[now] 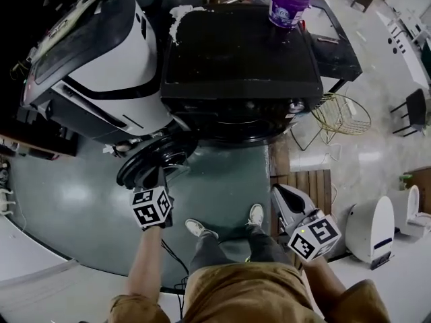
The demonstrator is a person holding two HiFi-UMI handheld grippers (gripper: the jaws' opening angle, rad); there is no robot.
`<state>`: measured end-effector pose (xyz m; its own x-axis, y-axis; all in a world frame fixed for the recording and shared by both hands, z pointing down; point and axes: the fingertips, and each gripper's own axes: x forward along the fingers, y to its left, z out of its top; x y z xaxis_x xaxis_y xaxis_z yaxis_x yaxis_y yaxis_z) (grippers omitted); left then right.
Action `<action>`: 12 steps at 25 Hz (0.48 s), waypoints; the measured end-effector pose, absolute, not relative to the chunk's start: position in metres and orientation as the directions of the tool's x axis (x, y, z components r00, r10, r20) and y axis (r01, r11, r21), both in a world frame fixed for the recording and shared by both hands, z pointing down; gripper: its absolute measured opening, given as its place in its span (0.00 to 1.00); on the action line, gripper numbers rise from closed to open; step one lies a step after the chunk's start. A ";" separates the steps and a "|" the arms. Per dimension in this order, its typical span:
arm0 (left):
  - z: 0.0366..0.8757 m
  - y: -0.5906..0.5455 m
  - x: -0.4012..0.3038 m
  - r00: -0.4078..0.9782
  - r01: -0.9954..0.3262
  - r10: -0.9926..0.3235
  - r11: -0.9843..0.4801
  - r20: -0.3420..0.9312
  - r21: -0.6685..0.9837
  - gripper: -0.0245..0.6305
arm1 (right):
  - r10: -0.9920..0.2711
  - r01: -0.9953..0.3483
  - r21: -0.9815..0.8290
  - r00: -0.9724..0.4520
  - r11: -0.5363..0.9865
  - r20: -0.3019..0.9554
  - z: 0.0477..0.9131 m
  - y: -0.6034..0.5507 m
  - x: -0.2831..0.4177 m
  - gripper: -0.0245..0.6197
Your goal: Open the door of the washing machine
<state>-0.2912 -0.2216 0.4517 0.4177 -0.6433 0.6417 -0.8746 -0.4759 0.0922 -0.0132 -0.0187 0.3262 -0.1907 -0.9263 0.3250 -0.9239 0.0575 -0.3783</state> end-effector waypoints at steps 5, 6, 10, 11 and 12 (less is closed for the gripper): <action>0.391 -0.208 -0.243 0.522 -0.820 -0.673 -0.565 0.524 0.092 0.13 | -0.948 -0.940 -0.342 -0.096 -0.015 0.305 0.303 0.004 0.020 0.05; 0.379 -0.207 -0.235 0.539 -0.810 -0.678 -0.580 0.501 0.087 0.13 | -0.952 -0.942 -0.334 -0.077 -0.027 0.295 0.296 0.007 0.025 0.05; 0.328 -0.203 -0.212 0.593 -0.776 -0.694 -0.629 0.410 0.058 0.13 | -0.968 -0.942 -0.330 -0.035 -0.051 0.248 0.266 0.011 0.038 0.05; 0.316 -0.201 -0.207 0.606 -0.767 -0.694 -0.639 0.389 0.057 0.13 | -0.972 -0.944 -0.327 -0.028 -0.052 0.234 0.258 0.011 0.041 0.05; 0.304 -0.198 -0.204 0.619 -0.760 -0.694 -0.647 0.369 0.058 0.13 | -0.975 -0.945 -0.322 -0.024 -0.050 0.220 0.251 0.011 0.043 0.05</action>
